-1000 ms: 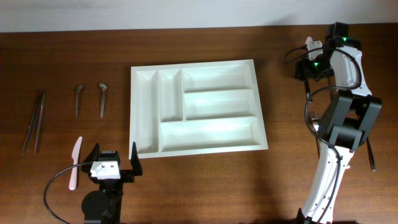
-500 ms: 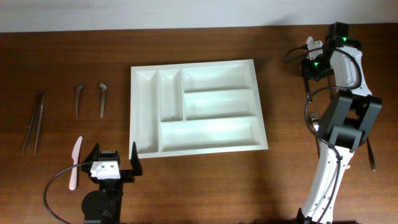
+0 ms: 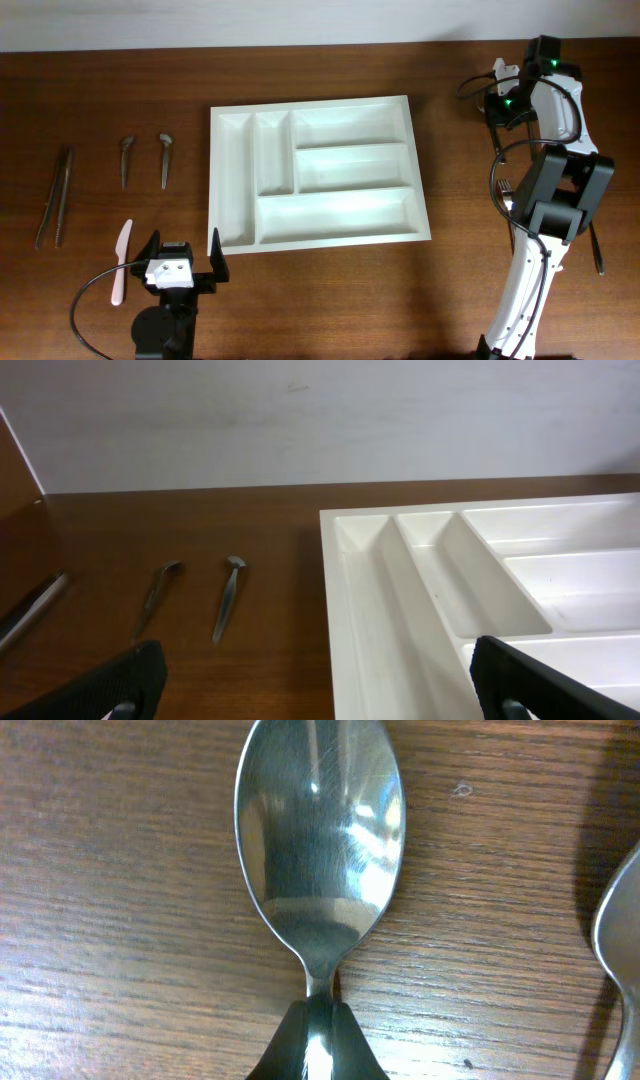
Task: Pack container
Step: 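Lower the right gripper and close it on the spoon handle, then lift the spoon and carry it left over the tray, then lower the spoon into the upper right compartment and release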
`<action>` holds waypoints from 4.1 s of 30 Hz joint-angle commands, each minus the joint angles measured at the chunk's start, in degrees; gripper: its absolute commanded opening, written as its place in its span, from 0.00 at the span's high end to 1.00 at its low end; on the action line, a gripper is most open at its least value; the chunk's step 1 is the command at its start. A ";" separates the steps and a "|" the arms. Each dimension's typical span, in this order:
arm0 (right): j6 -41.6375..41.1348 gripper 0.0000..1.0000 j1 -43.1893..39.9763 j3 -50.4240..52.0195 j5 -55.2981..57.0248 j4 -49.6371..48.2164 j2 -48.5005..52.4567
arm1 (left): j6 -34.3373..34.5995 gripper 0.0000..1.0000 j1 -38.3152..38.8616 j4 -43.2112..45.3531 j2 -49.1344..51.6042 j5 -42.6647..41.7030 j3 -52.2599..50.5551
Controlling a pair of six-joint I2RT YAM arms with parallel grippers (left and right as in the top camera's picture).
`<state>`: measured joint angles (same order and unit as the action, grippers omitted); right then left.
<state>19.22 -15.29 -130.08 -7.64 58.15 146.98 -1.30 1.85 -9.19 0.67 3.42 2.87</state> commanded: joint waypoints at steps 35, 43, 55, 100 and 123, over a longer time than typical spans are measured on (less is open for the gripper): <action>-45.24 0.96 6.43 -41.75 -3.02 34.34 -3.37 | -0.87 0.01 -0.26 -0.02 -0.37 -0.17 -0.20; -51.15 0.96 14.19 -41.72 -7.19 35.98 -3.37 | -0.87 0.01 -0.26 -0.02 -0.37 -0.17 -0.20; -76.26 0.96 25.11 -41.66 -3.50 30.97 -3.34 | -0.87 0.01 -0.26 -0.02 -0.37 -0.17 -0.20; -117.68 0.96 36.35 -18.29 11.74 18.75 -0.35 | -0.87 0.01 -0.26 -0.02 -0.35 -0.17 -0.20; -119.19 0.87 36.59 -18.29 12.44 17.88 5.16 | -0.87 0.01 -0.26 -0.02 -0.33 -0.17 -0.20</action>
<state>-99.29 20.95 -148.79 3.29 76.25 151.13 -1.30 1.85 -9.19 0.67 3.42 2.87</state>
